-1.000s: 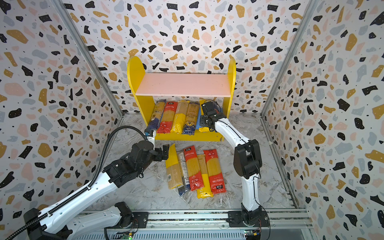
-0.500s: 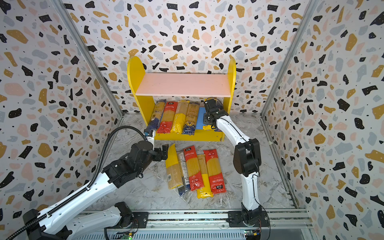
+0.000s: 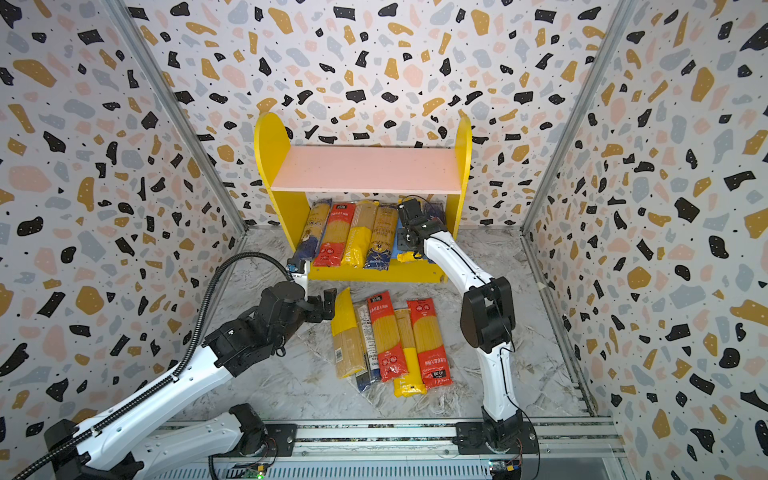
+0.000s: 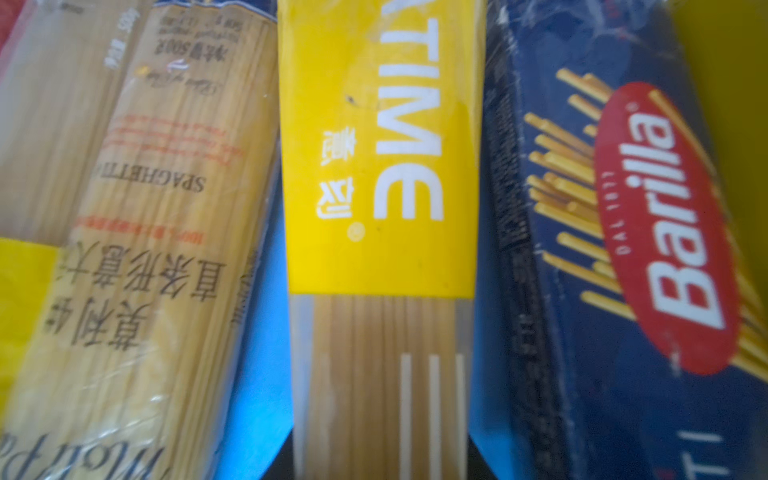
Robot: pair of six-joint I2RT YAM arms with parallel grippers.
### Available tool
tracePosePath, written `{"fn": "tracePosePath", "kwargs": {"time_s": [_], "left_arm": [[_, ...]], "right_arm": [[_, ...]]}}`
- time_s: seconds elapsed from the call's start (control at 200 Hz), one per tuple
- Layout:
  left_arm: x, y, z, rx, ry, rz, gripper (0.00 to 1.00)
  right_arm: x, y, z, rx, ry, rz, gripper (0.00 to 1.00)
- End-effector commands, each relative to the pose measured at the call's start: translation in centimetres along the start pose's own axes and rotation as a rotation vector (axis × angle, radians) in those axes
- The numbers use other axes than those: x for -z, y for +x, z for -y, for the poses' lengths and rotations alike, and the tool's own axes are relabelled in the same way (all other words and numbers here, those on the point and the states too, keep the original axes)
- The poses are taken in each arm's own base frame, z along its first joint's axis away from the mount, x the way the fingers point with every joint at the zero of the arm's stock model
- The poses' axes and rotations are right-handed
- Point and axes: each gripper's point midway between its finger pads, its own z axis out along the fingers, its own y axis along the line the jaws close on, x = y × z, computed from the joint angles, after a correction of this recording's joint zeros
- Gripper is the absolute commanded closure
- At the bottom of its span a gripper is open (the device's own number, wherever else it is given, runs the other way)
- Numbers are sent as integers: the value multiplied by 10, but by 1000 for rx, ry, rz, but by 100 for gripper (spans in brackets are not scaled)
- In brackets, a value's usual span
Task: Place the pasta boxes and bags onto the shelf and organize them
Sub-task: 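Lower the PASTATIME bag onto the shelf beside the Barilla box and open, then withdraw the right gripper while the left gripper lowers onto the yellow-topped bag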
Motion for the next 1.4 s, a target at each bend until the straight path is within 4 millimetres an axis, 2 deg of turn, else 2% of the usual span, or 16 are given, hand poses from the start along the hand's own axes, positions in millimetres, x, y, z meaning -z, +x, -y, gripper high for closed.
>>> {"fn": "tracePosePath", "kwargs": {"time_s": [0.0, 0.095, 0.115, 0.165, 0.2, 0.29, 0.506, 0.606, 0.781, 0.891, 1.016, 1.041, 1.061, 1.171, 1.257, 1.392], "left_arm": [[8, -5, -6, 15, -10, 26, 0], [9, -4, -7, 14, -9, 26, 1], [10, -4, -8, 15, -8, 26, 1], [10, -3, -8, 13, -8, 25, 0], [11, -3, -9, 12, -12, 25, 1], [13, -1, -10, 16, -7, 32, 0], [16, 4, -14, 19, -7, 31, 0], [16, 8, -13, 30, 10, 24, 1], [18, 14, -25, 88, -32, 41, 0], [18, 22, -26, 118, -27, 37, 1], [13, 41, -30, 162, -32, 5, 0], [11, 46, -29, 182, -30, -4, 0], [9, 51, -29, 199, -26, -12, 1], [-3, 84, -16, 284, 57, -73, 3], [-11, 108, -8, 334, 109, -119, 4], [-14, 135, -6, 363, 126, -161, 4]], "right_arm": [[32, -39, -9, -53, -31, 124, 82], [35, -36, -10, -54, -24, 121, 74], [35, -34, -10, -53, -23, 119, 67], [36, -32, -11, -51, -21, 118, 41], [39, -32, -11, -48, -18, 123, 30], [45, -31, -12, -41, -11, 138, 17], [60, -18, -12, -30, -16, 134, 14], [77, -10, -23, -15, -41, 152, 13], [104, 22, -31, -13, -72, 142, 13], [128, 46, -33, 1, -91, 149, 13], [161, 71, -41, 36, -130, 160, 11], [168, 76, -43, 38, -140, 163, 2], [173, 81, -46, 44, -147, 165, 1], [196, 104, -55, 81, -160, 164, 1], [209, 120, -58, 110, -165, 156, 1], [219, 150, -57, 137, -197, 126, 1]]}}
